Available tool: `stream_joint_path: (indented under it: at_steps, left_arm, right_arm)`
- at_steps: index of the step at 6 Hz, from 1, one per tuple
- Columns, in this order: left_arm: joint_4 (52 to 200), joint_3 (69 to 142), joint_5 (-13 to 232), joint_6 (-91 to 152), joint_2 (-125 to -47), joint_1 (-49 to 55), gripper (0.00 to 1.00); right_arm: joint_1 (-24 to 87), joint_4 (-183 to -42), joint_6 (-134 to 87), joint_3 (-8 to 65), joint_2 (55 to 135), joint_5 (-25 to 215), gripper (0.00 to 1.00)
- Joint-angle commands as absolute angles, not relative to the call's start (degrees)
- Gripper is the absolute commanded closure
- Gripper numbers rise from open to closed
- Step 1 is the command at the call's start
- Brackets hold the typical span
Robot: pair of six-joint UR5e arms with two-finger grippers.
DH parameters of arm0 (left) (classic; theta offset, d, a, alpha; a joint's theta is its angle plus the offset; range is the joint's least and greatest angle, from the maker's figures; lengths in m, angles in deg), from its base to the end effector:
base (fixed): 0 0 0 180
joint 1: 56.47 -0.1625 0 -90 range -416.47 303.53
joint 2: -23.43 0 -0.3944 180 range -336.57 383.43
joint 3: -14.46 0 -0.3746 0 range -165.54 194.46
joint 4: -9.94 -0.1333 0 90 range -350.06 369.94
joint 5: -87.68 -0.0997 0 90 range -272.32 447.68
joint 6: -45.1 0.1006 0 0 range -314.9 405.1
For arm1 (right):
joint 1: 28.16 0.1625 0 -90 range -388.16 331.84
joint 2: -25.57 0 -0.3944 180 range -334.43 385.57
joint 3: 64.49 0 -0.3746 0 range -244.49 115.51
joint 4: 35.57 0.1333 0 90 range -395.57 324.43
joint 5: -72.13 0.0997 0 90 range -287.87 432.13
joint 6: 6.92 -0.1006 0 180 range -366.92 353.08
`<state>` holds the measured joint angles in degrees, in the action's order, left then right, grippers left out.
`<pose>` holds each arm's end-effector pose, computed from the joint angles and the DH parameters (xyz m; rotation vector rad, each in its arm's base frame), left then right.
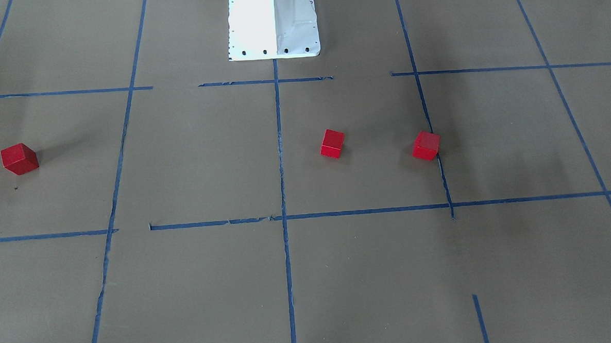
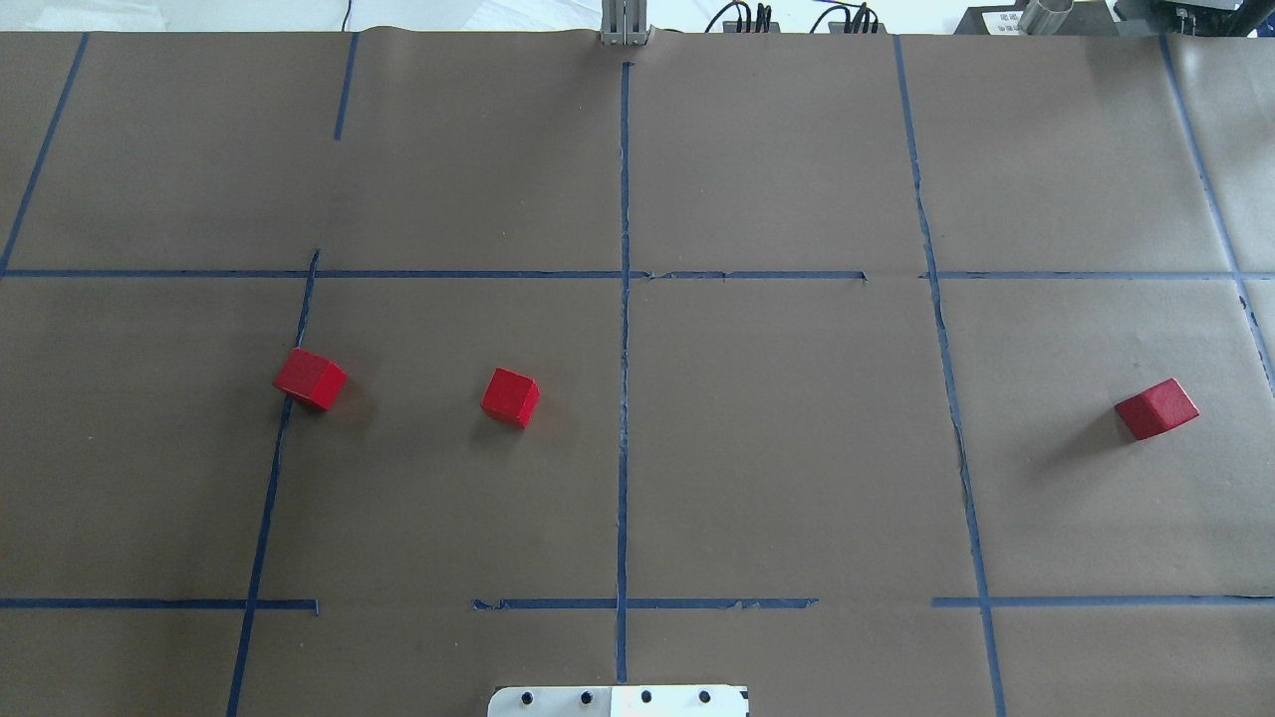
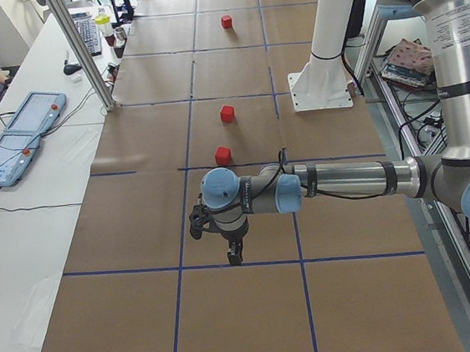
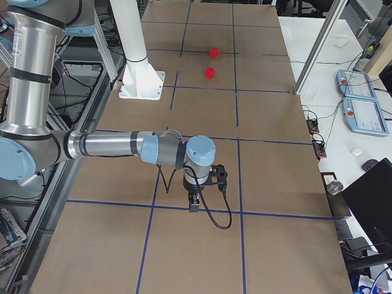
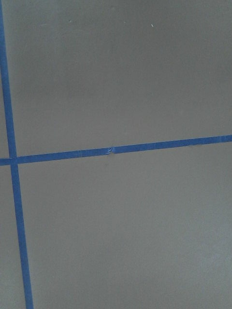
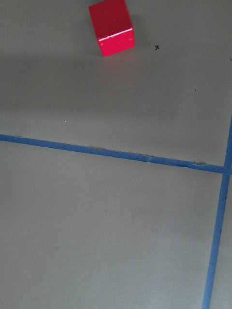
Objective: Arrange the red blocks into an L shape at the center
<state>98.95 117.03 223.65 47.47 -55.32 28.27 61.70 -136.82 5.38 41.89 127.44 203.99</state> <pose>-0.0243 -0.4016 0.6100 -0.0148 0.8028 0.1283 0.0652 -0.3827 0.6051 -0.0345 -0.7383 -0.1642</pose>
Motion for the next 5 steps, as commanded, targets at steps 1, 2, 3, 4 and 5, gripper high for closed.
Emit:
stream_joint_path:
  at_steps: [1, 2, 3, 4, 5]
  left_arm:
    - [99.6, 117.4, 223.2, 47.6, -55.3, 28.2, 0.00]
    - [99.2, 117.2, 223.5, 47.6, -55.4, 28.1, 0.00]
    - [99.2, 117.0, 223.6, 47.6, -55.4, 28.1, 0.00]
    - [99.2, 116.9, 223.7, 47.6, -55.4, 28.1, 0.00]
    - [99.4, 116.9, 223.7, 47.6, -55.4, 28.1, 0.00]
  right_arm:
    - [61.6, -136.6, 5.5, 42.3, 126.6, 204.1, 0.00]
    - [60.3, -134.2, 4.9, 42.7, 125.9, 206.0, 0.00]
    - [58.6, -130.7, 4.6, 43.2, 125.9, 208.8, 0.00]
    - [51.3, -127.7, -0.5, 43.4, 122.6, 208.4, 0.00]
    - [46.0, -125.7, -3.6, 43.1, 122.0, 207.0, 0.00]
